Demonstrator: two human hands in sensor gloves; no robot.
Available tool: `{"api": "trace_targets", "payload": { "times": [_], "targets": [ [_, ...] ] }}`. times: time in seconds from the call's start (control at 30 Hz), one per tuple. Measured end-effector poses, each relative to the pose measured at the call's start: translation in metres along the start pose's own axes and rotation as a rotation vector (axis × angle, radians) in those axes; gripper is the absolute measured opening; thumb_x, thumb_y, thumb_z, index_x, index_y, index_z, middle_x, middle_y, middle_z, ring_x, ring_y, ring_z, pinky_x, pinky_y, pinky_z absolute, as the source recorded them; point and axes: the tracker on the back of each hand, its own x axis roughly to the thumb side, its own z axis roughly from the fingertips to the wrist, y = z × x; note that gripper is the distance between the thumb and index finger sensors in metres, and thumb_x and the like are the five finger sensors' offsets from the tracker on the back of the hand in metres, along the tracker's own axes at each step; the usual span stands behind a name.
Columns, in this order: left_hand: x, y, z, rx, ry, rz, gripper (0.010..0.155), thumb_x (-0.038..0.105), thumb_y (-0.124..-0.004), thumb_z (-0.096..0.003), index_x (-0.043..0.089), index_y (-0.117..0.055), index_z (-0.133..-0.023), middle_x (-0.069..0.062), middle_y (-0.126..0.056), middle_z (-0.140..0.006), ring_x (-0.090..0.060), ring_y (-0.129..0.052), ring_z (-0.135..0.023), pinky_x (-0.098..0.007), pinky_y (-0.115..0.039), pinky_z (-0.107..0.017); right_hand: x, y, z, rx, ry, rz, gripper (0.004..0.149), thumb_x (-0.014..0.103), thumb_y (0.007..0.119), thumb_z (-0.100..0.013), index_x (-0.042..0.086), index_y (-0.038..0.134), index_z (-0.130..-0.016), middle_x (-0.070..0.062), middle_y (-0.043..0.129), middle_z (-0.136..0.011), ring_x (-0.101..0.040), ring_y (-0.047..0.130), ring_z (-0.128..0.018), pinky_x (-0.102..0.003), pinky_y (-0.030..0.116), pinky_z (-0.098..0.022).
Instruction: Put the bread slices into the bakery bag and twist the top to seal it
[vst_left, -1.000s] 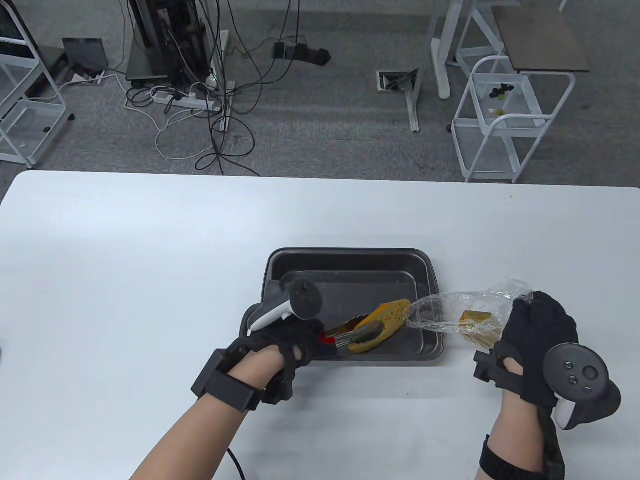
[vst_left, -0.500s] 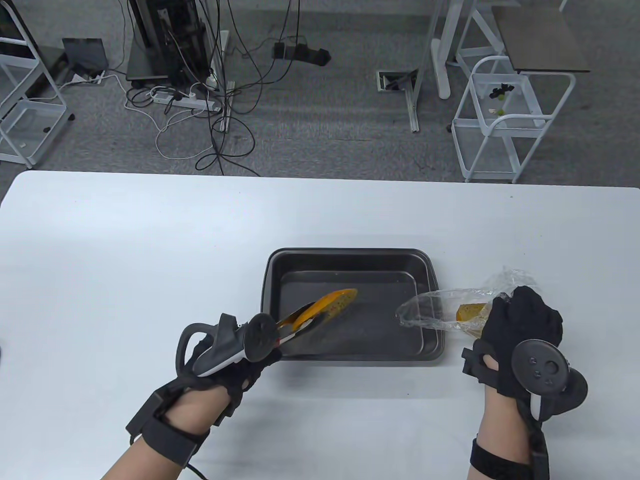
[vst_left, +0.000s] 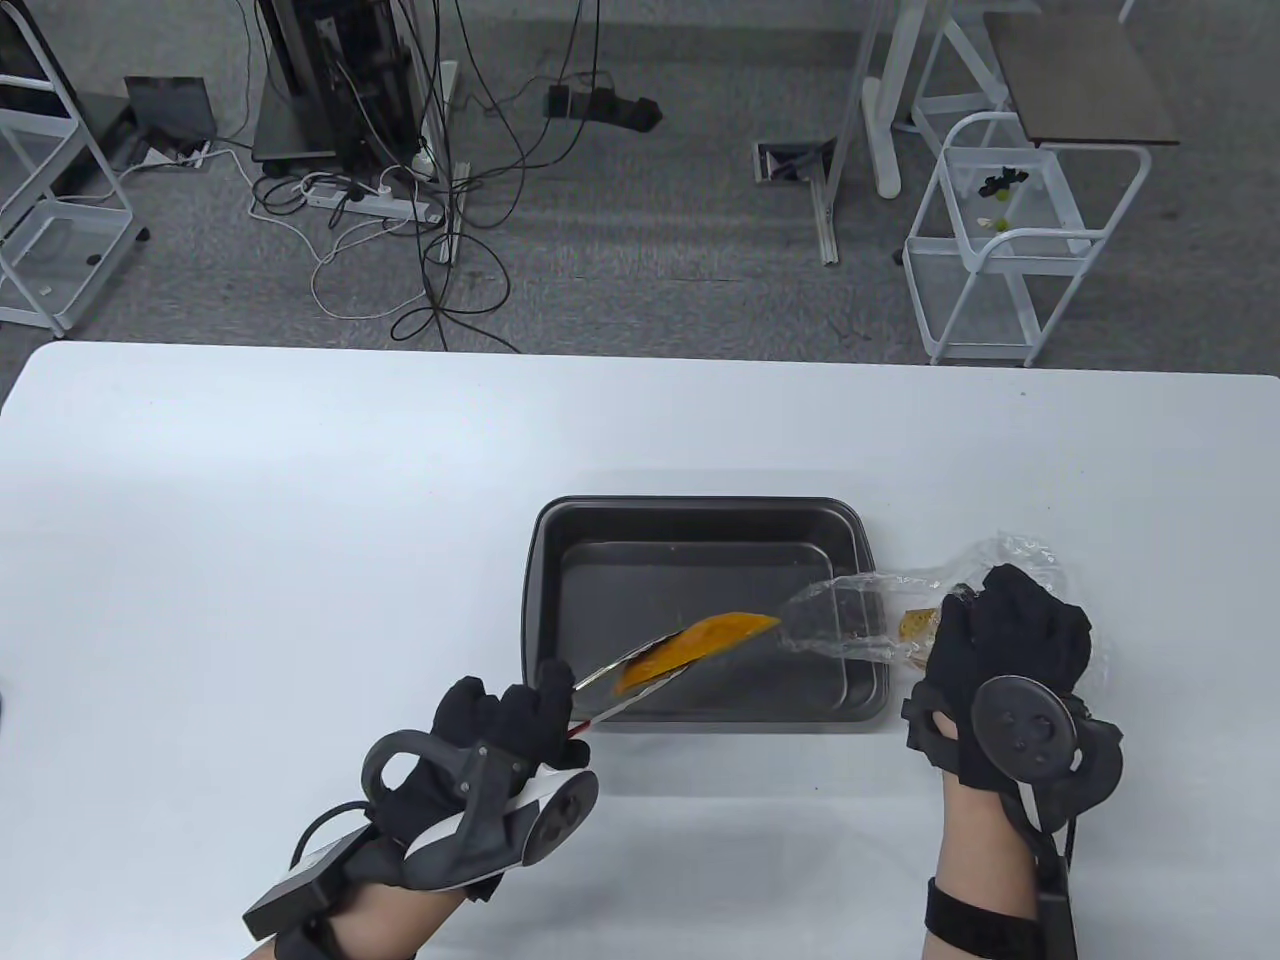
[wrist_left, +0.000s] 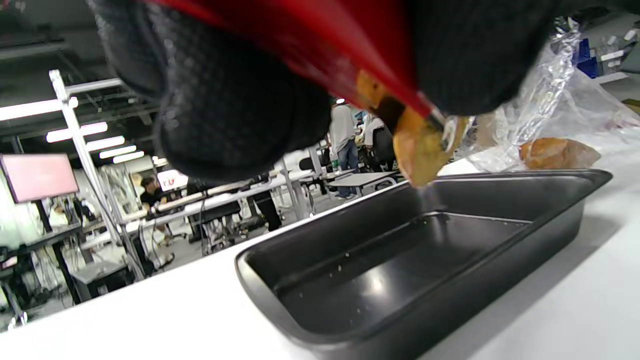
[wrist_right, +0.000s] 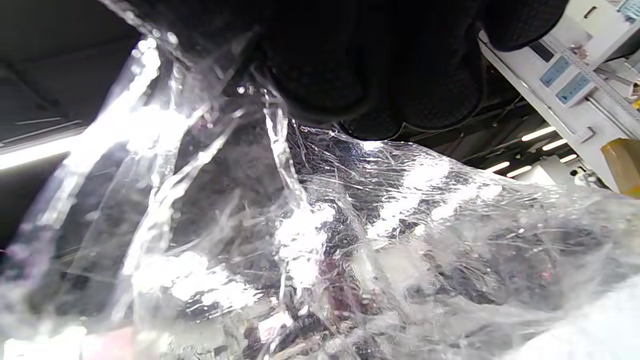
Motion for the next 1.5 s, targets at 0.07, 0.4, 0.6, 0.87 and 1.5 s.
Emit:
{"api": "trace_targets", "payload": {
  "times": [0.07,0.4,0.6,0.87,1.5],
  "targets": [
    [0.005,0.002,-0.002,0.013,-0.006,-0.006,0.074,0.062,-0.088,-0.04,0.017,-0.079,-0.098,-0.011,-0.104,-0.071,-0.022,-0.109,-0.038,-0.045,-0.083,-0.063,0.004,0.001,0.001,0.002,-0.019,0.005,0.042,0.033,0.084,-0.045,-0.007,0.094,-0.05,-0.025,0.094,-0.081,-0.052,0.088,-0.071,-0.072,0.056,-0.062],
    [0.039,0.009,-0.016,0.002,-0.04,0.013,0.074,0.062,-0.088,-0.0403,0.017,-0.079,-0.098,-0.01,-0.104,-0.071,-0.021,-0.109,-0.038,-0.045,-0.083,-0.063,0.025,0.009,0.008,0.008,-0.093,0.04,0.042,0.033,0.085,-0.045,-0.008,0.095,-0.049,-0.025,0.094,-0.081,-0.053,0.087,-0.071,-0.072,0.056,-0.062],
    [0.054,0.01,-0.028,-0.007,-0.027,0.011,0.074,0.062,-0.088,-0.0404,0.017,-0.079,-0.098,-0.01,-0.105,-0.071,-0.021,-0.109,-0.038,-0.044,-0.084,-0.063,0.037,0.011,0.011,0.019,-0.145,0.041,0.042,0.033,0.085,-0.044,-0.007,0.094,-0.049,-0.025,0.094,-0.082,-0.053,0.086,-0.072,-0.072,0.055,-0.062],
    [0.062,0.005,-0.045,-0.092,-0.002,0.133,0.074,0.063,-0.088,-0.0411,0.017,-0.079,-0.098,-0.01,-0.105,-0.071,-0.02,-0.11,-0.038,-0.044,-0.084,-0.063,0.059,0.014,0.019,0.044,-0.231,0.017,0.042,0.033,0.085,-0.045,-0.007,0.095,-0.049,-0.026,0.088,-0.089,-0.055,0.08,-0.079,-0.073,0.053,-0.064],
    [0.022,-0.041,-0.08,-0.466,0.194,0.934,0.074,0.063,-0.085,-0.0444,0.012,-0.079,-0.098,-0.011,-0.105,-0.07,-0.02,-0.11,-0.036,-0.043,-0.086,-0.06,0.106,0.014,0.03,0.272,-0.324,-0.321,0.042,0.033,0.084,-0.045,-0.007,0.095,-0.049,-0.029,0.079,-0.098,-0.059,0.07,-0.089,-0.074,0.049,-0.065]
  ]
}}
